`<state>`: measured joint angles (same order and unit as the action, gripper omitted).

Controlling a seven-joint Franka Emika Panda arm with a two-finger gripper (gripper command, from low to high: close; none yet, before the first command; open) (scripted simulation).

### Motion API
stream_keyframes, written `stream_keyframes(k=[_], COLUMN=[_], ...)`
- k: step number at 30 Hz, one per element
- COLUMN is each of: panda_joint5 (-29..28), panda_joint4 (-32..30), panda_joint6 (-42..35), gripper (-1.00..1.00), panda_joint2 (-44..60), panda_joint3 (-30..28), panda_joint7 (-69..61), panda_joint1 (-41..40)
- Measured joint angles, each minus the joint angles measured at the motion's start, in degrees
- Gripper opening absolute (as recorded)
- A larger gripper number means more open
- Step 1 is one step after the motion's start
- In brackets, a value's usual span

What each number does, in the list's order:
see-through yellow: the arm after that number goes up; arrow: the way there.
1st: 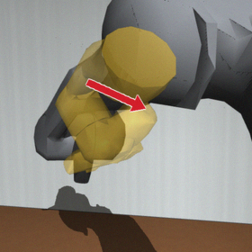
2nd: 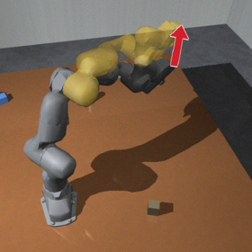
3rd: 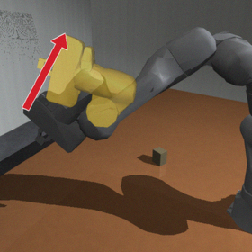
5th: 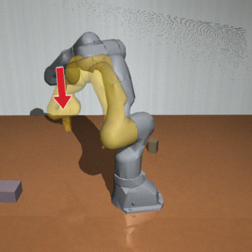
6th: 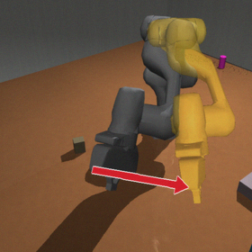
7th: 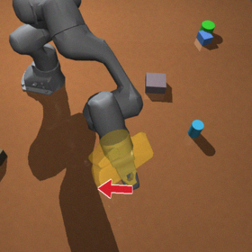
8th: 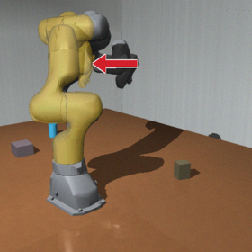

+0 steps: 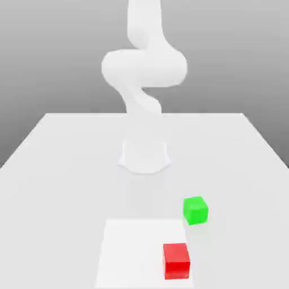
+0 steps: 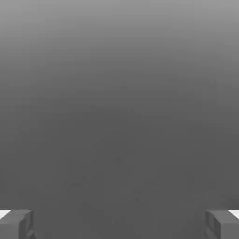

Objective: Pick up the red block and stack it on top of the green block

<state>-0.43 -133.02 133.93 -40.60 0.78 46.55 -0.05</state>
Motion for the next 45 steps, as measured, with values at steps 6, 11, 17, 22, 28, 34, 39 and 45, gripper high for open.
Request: stream_keyframes(k=[6,11,17,22,28,34,39,45], panda_joint5=[-1.0,-1.8,-2.5,-2.4,-3.9,-4.4,-3.3,4.9], panda_joint4=[-3.1,-5.5,-8.5,-11.0,-10.8,-10.5,-11.3,-16.4], panda_joint6=[5.3,9.6,14.8,19.1,27.7,29.3,25.6,19.7], gripper=[0.00,0.00,0.00,0.00,0.00,-1.00,-1.00,-1.00], panda_joint2=[12.8,23.2,35.7,46.0,58.4,60.4,55.9,44.4], panda_joint3=[1.9,3.3,4.3,4.8,3.7,3.3,4.2,7.6], panda_joint7=[1.7,3.1,4.6,5.3,6.8,7.2,6.3,13.4], panda_joint1=[-0.2,-0.1,0.6,1.7,2.9,3.2,2.6,5.1])
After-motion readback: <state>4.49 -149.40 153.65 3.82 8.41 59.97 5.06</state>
